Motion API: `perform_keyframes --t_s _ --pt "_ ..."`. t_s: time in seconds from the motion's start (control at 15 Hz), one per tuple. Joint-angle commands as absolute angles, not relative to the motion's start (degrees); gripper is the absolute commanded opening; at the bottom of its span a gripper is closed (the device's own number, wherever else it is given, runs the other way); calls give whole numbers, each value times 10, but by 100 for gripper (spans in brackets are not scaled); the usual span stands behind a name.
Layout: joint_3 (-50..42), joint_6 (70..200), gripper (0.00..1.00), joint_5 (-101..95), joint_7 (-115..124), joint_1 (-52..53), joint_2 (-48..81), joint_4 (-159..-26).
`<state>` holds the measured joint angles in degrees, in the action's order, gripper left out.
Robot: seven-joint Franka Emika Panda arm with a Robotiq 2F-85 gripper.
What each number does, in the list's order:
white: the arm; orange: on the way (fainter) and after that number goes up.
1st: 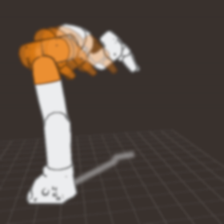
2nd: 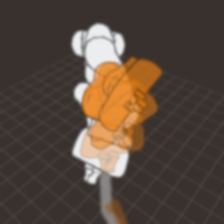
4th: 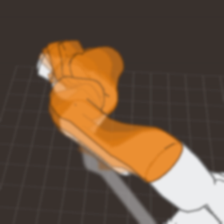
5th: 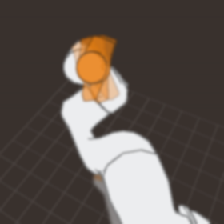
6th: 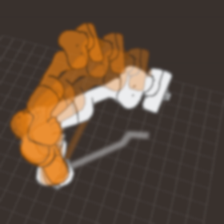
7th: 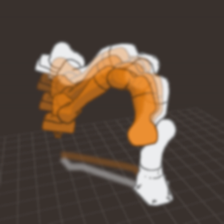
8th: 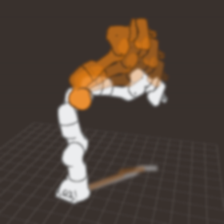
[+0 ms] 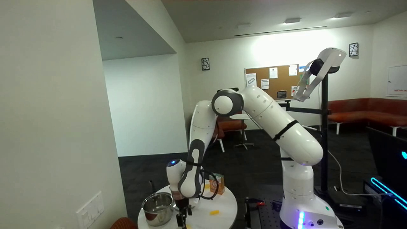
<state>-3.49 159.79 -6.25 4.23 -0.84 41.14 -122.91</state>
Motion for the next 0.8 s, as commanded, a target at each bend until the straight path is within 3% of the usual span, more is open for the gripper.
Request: perform_keyframes --t_s 0.0,0.73 --pt "-45 1625 100 -46 57 4 424 -1222" --pt "-44 1659 100 -27 56 6 448 -1225"
